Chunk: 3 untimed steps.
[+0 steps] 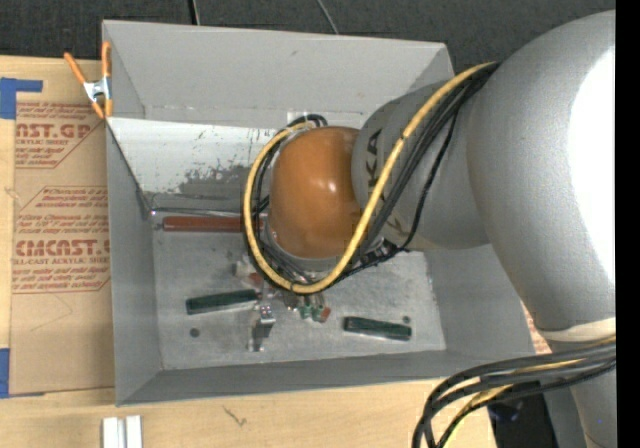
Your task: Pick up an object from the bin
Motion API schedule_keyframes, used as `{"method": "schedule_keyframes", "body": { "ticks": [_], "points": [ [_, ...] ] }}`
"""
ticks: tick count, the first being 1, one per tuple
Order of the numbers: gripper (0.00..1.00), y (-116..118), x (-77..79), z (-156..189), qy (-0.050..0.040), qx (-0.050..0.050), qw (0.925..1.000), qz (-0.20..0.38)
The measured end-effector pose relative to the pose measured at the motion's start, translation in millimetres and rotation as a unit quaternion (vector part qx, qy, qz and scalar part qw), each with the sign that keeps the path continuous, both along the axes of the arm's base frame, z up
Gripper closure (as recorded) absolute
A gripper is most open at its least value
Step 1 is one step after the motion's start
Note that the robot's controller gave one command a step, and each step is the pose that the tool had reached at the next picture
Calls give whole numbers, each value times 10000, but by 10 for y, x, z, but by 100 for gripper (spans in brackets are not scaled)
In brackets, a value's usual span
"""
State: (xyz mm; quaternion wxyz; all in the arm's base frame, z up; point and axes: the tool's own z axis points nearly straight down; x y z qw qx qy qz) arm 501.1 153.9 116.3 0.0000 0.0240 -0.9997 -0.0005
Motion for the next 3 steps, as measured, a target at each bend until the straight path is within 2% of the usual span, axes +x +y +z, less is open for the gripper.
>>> {"method": "schedule_keyframes", "body": {
  "ticks": [1,2,3],
  "points": [
    [0,-26,68,-345,-52,37,9994,-346],
    [100,34,339,-336,-162,35,9990,-419],
    [100,35,339,-336,-162,35,9990,-418]
  ]
}}
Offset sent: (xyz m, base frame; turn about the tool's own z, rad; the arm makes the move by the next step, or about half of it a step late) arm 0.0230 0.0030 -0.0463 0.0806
